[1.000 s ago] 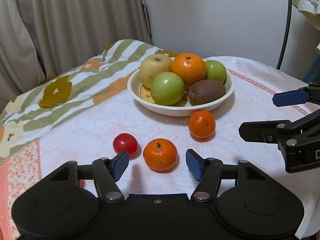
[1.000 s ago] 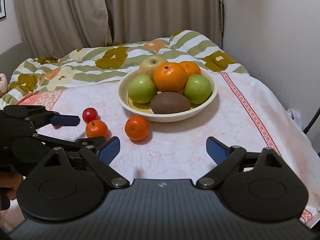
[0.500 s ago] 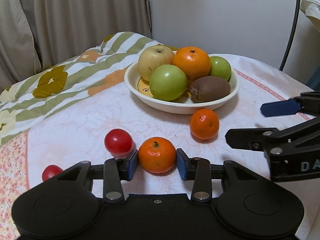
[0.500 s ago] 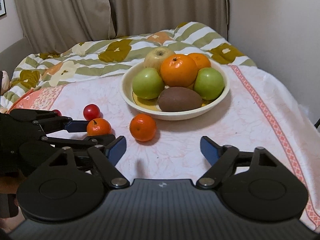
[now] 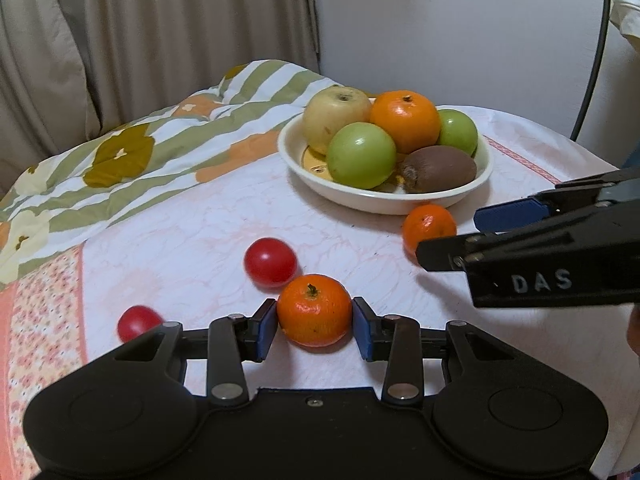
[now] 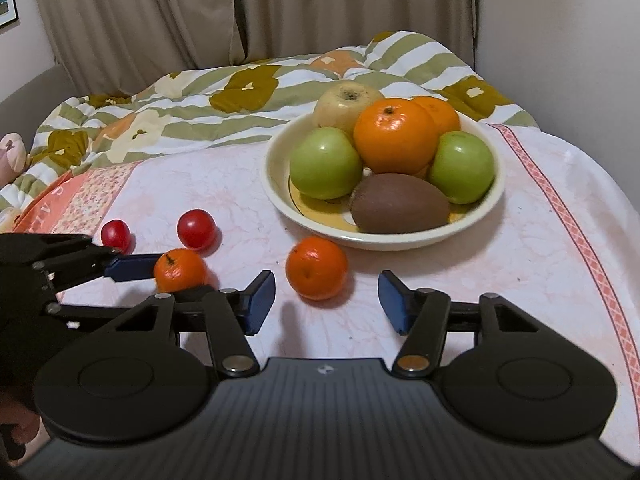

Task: Organize fruits
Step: 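Grasp a small mandarin with the left tool while the right tool grasps another mandarin, then carry both mandarins over the white bowl with both tools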

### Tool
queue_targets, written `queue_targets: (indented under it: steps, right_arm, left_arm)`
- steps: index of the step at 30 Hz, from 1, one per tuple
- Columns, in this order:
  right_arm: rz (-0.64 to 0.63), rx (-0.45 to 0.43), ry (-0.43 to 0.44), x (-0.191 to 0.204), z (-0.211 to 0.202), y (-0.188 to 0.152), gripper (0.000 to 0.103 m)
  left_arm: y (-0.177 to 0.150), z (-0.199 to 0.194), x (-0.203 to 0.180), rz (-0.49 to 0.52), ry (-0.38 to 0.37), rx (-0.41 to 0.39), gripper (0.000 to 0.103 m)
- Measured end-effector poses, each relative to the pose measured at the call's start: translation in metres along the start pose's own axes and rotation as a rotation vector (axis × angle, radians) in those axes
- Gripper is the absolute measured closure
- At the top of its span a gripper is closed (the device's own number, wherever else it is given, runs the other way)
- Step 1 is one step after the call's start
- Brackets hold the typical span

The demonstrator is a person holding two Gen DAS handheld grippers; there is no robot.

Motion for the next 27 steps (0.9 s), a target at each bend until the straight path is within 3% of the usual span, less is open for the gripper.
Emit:
queue_targets:
  steps: [9, 11, 12, 27]
  right_arm:
    - [-0.013, 0.005, -0.005, 0.004, 0.014, 0.001, 0.038]
    - [-0.031, 0.004, -0.007, 0.005, 0.015, 0.001, 0.043]
    - [-0.039, 0.007, -0.005, 0.006, 0.015, 0.0, 0.051]
    - [-0.061, 0.006, 0.063, 0.019, -0.013, 0.015, 0.051]
  left_arm:
    - [-0.001, -0.016, 0.013, -0.027, 0.038, -0.004, 0.059]
    - [0.0, -0.018, 0.015, -0.036, 0.047, -0.004, 0.059]
    - [0.0, -0.019, 0.016, -0.04, 0.051, -0.004, 0.059]
    - [0.023, -0.047, 0.014, -0.099, 0.095, -0.022, 0.059]
Point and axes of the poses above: each gripper's, at about its wrist camera, not at the fingertips, and z roughly the way its jaws point, x to its left, y to its top, the point moved 8 cm from there along z, roughly the way its jaws point, and after that the axes turned 15 degrees about -x, right-handed, at the moved point
